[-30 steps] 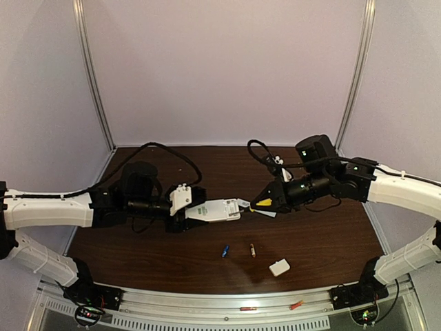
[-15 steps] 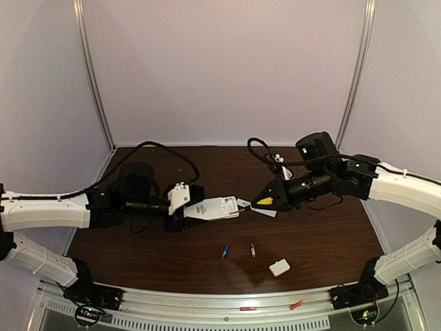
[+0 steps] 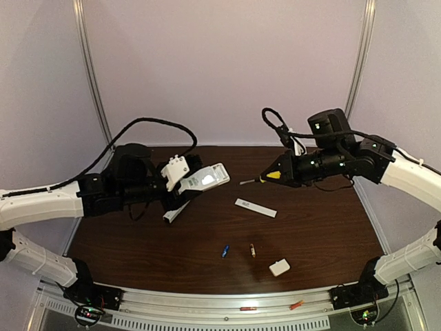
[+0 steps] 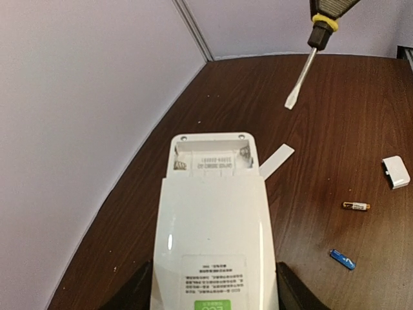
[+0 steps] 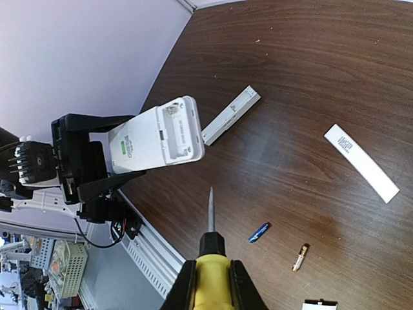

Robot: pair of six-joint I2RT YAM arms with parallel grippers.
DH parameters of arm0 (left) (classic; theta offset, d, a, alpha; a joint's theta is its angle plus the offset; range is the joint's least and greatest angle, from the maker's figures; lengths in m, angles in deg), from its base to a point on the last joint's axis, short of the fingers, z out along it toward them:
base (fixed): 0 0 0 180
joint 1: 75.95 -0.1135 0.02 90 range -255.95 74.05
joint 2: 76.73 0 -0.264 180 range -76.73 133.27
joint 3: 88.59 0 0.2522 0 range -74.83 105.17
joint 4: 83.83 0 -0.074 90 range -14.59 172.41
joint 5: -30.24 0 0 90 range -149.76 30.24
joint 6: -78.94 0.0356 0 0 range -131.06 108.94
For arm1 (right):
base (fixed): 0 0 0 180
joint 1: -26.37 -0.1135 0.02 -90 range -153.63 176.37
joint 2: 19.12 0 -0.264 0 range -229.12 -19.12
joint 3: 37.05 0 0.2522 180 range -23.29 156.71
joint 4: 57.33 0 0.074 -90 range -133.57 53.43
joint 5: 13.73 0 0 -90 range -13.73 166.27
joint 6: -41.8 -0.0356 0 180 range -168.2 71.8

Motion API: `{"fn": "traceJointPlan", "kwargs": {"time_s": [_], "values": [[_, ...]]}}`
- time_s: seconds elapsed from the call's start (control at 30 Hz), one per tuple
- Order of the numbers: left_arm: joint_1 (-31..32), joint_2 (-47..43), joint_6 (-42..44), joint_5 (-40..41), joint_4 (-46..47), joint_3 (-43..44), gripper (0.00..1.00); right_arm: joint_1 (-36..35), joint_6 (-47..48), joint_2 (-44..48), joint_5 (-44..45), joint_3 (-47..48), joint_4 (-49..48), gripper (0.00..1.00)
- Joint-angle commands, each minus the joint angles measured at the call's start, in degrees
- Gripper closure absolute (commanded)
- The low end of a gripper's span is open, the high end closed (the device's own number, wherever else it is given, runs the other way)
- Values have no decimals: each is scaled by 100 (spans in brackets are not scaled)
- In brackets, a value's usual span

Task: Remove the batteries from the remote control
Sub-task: Pick up the remote control without batteries from the center of the board.

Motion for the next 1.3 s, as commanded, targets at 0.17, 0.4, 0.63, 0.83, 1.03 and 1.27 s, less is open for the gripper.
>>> {"fn": "traceJointPlan", "kwargs": {"time_s": [0.17, 0.4, 0.63, 0.83, 1.03, 1.27], "values": [[2, 45, -1034, 1150, -313, 76, 100, 55, 121, 464, 1864, -121, 421, 100], [3, 155, -1929, 1250, 26, -464, 100, 55, -90, 797, 2549, -543, 477, 100], [10, 519, -2484, 1260, 747, -1042, 100, 55, -355, 1121, 2954, -858, 488, 100], [38, 1010, -2764, 1275, 1467, -1330, 100, 55, -453, 1343, 3008, -1103, 435, 100], [64, 1534, -2972, 1144, 1965, -1588, 100, 55, -412, 1464, 2950, -1312, 393, 100], [86, 1673, -3167, 1053, 2174, -1856, 95, 55, -443, 1543, 2916, -1491, 360, 100]]}}
